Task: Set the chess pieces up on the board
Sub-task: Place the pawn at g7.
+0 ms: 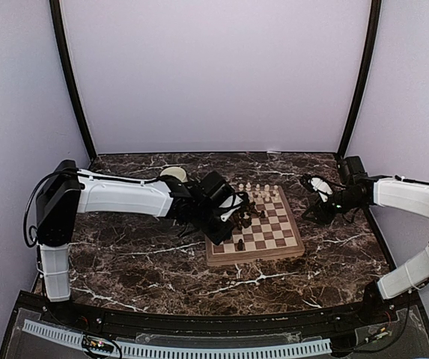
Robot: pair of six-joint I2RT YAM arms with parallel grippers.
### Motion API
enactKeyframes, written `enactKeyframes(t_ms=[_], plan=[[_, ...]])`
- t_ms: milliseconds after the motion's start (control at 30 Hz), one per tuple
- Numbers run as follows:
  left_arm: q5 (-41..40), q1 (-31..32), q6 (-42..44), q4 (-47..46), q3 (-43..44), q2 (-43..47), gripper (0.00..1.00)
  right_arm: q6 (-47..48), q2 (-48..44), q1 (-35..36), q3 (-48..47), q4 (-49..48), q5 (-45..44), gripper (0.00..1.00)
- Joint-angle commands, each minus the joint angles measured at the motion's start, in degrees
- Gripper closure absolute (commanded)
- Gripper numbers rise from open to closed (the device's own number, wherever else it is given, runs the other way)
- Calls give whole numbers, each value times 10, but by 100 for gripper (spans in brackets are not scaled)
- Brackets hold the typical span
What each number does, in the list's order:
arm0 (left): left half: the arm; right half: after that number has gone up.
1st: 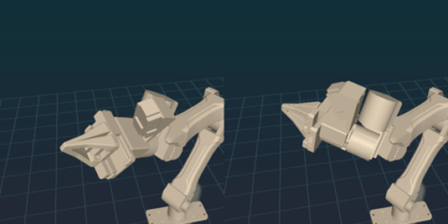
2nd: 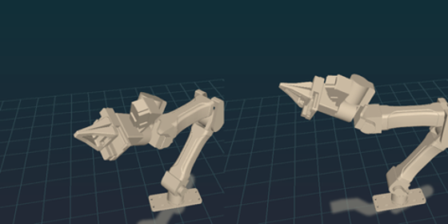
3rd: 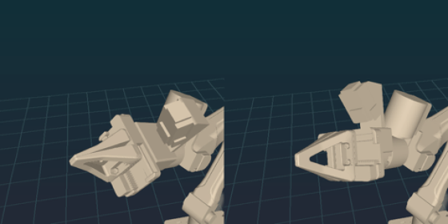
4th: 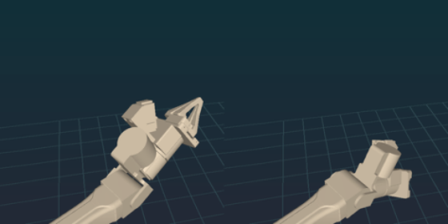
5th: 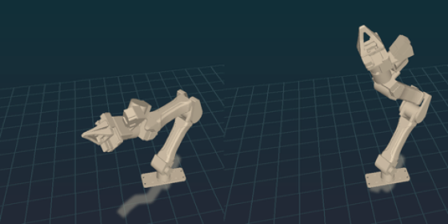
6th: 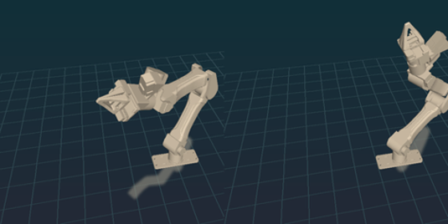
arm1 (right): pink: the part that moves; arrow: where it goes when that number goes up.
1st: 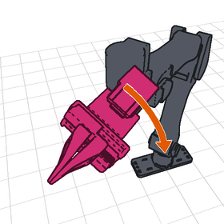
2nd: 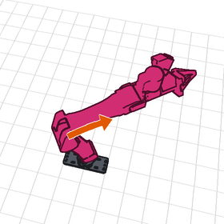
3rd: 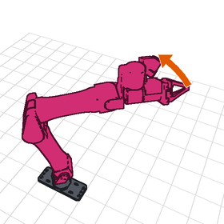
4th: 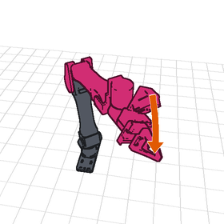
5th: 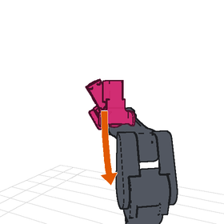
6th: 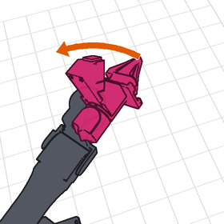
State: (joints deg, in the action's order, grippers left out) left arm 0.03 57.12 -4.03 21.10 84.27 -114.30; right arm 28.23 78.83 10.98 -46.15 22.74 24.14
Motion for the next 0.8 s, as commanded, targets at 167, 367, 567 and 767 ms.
enactKeyframes(t_ms=[167, 367, 567, 767], plan=[[-12, 1, 8, 14, 14, -9, 92, 3, 7, -2, -13, -3, -1, 57], [-17, 1, 12, 16, 23, -18, 89, 3, 7, -2, -13, -4, -3, 57], [-19, 1, 11, 15, 25, -21, 87, 3, 8, -2, -13, -3, -4, 57], [-16, 1, 10, 18, 25, -21, 86, 3, 9, -2, -13, -2, -3, 57]])
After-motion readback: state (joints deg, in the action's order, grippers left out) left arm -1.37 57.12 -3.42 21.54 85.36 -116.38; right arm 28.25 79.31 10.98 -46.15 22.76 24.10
